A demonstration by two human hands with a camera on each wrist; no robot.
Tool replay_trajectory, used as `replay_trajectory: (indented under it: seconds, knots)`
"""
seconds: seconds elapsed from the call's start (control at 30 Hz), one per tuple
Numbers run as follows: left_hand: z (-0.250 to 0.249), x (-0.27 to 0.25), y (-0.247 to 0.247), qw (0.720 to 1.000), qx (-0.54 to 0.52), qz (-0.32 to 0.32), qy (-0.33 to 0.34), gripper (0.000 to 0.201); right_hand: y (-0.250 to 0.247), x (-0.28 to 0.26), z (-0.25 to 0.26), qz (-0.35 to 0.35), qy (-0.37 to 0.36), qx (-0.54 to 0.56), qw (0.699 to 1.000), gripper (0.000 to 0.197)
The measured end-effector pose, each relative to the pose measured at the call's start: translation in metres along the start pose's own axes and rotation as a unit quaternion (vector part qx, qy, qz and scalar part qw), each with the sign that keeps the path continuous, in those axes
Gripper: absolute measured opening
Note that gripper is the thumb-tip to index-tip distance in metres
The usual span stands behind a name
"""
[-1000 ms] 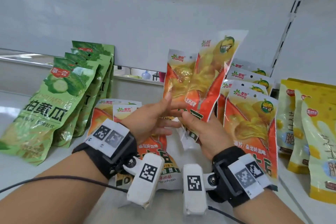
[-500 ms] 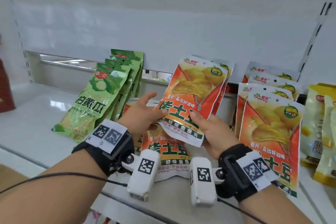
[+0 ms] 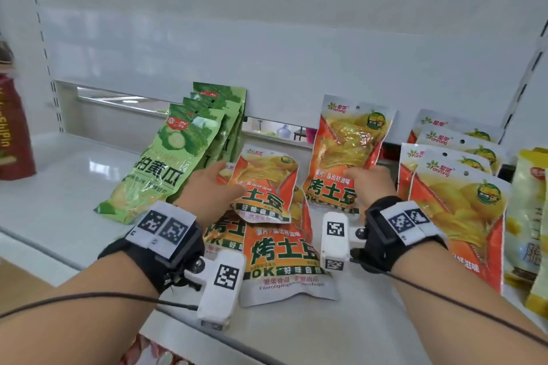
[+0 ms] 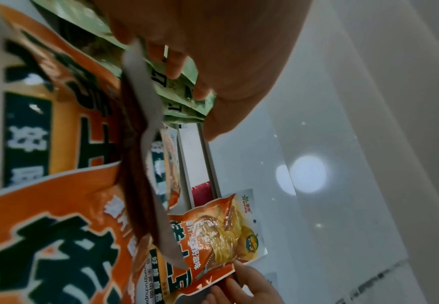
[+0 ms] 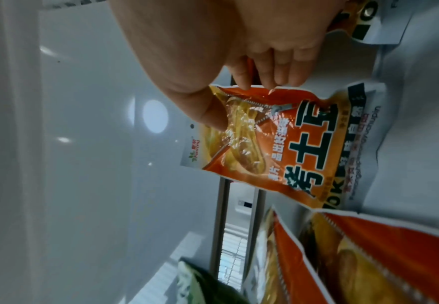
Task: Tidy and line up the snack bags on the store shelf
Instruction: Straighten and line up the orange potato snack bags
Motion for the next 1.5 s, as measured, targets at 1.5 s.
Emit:
replay_trajectory:
  seconds: [1.5]
  knots:
    - [-0.121,-0.006,0.115,0.912,-0.356,0.186,0.081,0.040,-0.083,-0.043,0.012,0.027,-0.142,0.180,0.973,0.027]
Point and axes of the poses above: each hand's wrist, its own x-axis towards the middle knuckle, its own y-axis out of the palm, z = x × y, the point moved 3 cm from there along x, towards the middle knuckle, and after that the axes turned 9 degrees about -y, right-handed, at the moved point
